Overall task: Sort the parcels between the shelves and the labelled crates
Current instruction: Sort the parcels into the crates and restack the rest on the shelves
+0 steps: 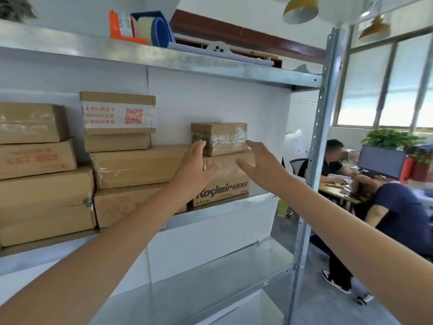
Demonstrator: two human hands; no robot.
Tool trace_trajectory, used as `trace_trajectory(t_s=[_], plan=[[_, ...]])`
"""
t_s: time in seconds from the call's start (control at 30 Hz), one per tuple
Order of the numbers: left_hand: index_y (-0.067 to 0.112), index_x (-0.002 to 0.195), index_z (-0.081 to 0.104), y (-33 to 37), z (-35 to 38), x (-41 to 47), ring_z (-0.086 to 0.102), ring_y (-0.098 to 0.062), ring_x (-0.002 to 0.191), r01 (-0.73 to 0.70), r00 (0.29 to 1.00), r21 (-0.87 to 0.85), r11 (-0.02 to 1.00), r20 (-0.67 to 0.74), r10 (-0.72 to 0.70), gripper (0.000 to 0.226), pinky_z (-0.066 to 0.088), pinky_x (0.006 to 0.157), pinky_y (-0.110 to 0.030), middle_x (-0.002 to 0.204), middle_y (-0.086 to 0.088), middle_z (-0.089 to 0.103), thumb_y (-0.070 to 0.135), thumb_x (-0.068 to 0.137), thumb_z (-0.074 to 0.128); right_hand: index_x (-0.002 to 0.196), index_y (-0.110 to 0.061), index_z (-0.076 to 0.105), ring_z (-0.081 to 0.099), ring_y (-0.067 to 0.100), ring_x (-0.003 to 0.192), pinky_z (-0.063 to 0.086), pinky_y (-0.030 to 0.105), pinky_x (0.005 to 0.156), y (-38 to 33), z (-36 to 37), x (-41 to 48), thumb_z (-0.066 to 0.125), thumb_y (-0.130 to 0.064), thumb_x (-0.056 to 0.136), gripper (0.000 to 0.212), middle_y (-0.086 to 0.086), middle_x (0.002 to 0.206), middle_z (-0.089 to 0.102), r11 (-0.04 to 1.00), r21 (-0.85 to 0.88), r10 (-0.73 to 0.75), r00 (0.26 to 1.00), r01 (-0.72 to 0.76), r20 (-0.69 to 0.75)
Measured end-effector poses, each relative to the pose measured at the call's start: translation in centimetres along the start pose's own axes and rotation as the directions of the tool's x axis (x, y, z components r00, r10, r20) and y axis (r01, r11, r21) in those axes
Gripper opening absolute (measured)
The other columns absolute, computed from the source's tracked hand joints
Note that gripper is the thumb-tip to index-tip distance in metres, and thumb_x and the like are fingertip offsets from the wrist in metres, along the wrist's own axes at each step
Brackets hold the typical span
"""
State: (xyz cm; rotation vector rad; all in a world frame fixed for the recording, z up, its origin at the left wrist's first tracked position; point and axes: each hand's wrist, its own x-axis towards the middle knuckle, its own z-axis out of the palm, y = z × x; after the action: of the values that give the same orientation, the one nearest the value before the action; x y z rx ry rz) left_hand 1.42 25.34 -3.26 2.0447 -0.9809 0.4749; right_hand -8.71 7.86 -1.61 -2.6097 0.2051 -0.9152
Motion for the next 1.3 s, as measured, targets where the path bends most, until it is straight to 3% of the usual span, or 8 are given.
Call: trace_trajectory(t_s=[0.13,0.27,0.33,0.57,0.7,0.9,1.07,1.3], plan=[[0.022,0.156,0.022,0.0,1.6,2.0,0.029,-0.016,0.146,0.028,0.998,-0.047,0.999,-0.053,-0.030,0.070,0.028,0.120,-0.043,0.161,0.002,0.027,0.035,0.097,0.056,0.156,-0.009,0.022,0.034,0.026,0.142,0.028,0.033,0.112,2.4,0.0,2.5,0.052,-0.042,0.100,0.071,0.009,0.158,0.028,0.999,0.035,0.036,0.999,-0.037,0.030],[0.022,0.154,0.025,0.7,2.5,4.0,0.056,-0.004,0.110,0.058,0.991,-0.088,0.994,-0.112,-0.068,0.068,0.048,0.085,-0.009,0.148,0.005,0.041,0.036,0.096,0.058,0.156,-0.007,0.020,0.031,0.027,0.144,0.028,0.035,0.113,4.4,0.0,5.8,0.051,-0.047,0.099,0.076,0.012,0.159,0.027,0.991,0.101,0.080,0.995,-0.085,0.055],[0.021,0.153,0.027,1.1,2.7,4.9,0.058,-0.011,0.109,0.091,0.984,-0.106,0.990,-0.145,-0.106,0.066,0.053,0.084,-0.019,0.143,0.003,0.046,0.038,0.097,0.056,0.156,-0.006,0.021,0.030,0.027,0.145,0.027,0.034,0.113,5.0,0.2,7.4,0.051,-0.045,0.100,0.074,0.013,0.159,0.027,0.986,0.141,0.090,0.995,-0.094,0.037],[0.016,0.142,0.041,2.0,4.0,5.9,0.053,-0.008,0.102,0.192,0.951,-0.107,0.976,-0.227,-0.212,0.050,0.040,0.076,-0.016,0.117,0.013,0.049,0.033,0.098,0.056,0.159,-0.010,0.001,0.030,0.028,0.147,0.033,0.037,0.111,6.7,1.4,10.4,0.053,-0.050,0.097,0.090,0.011,0.164,0.022,0.841,0.492,0.146,0.971,-0.223,0.190],[0.016,0.135,0.048,1.9,4.7,5.8,0.054,0.004,0.079,0.251,0.935,-0.101,0.963,-0.230,-0.268,0.040,0.038,0.058,-0.015,0.114,0.006,0.062,0.034,0.100,0.054,0.146,-0.010,0.037,0.050,0.026,0.127,0.041,0.032,0.094,6.7,2.3,10.5,0.055,-0.046,0.098,0.063,0.006,0.138,0.052,0.847,0.507,0.057,0.975,-0.161,0.215],[0.018,0.136,0.052,3.7,4.9,4.3,0.048,0.018,0.083,0.212,0.898,-0.275,0.938,-0.323,-0.298,0.039,0.034,0.067,-0.006,0.098,0.030,0.052,0.029,0.100,0.056,0.074,-0.024,0.038,0.038,0.004,0.051,0.028,0.028,0.053,6.8,0.7,9.9,0.051,-0.045,0.099,0.034,-0.012,0.059,0.038,0.739,0.665,0.083,0.994,-0.109,0.072],[0.018,0.135,0.053,6.7,5.5,1.4,0.056,0.014,0.104,0.104,0.867,-0.411,0.906,-0.409,-0.285,0.035,0.042,0.082,-0.001,0.121,0.019,0.061,0.024,0.101,0.053,0.102,-0.019,0.048,0.052,0.010,0.080,0.044,0.030,0.070,7.8,-0.6,7.6,0.044,-0.055,0.098,0.037,-0.005,0.091,0.053,0.639,0.765,0.106,0.994,-0.083,0.019],[0.021,0.086,0.059,9.8,5.7,-2.4,0.064,-0.025,0.108,-0.040,0.824,-0.576,0.816,-0.482,-0.299,0.013,0.044,0.107,-0.054,0.100,-0.003,0.069,0.019,0.098,0.054,0.093,-0.024,0.049,0.064,0.024,0.103,0.054,0.050,0.095,8.8,-2.8,3.0,0.045,-0.066,0.092,0.042,0.000,0.099,0.058,0.443,0.895,0.120,0.993,-0.061,0.008]])
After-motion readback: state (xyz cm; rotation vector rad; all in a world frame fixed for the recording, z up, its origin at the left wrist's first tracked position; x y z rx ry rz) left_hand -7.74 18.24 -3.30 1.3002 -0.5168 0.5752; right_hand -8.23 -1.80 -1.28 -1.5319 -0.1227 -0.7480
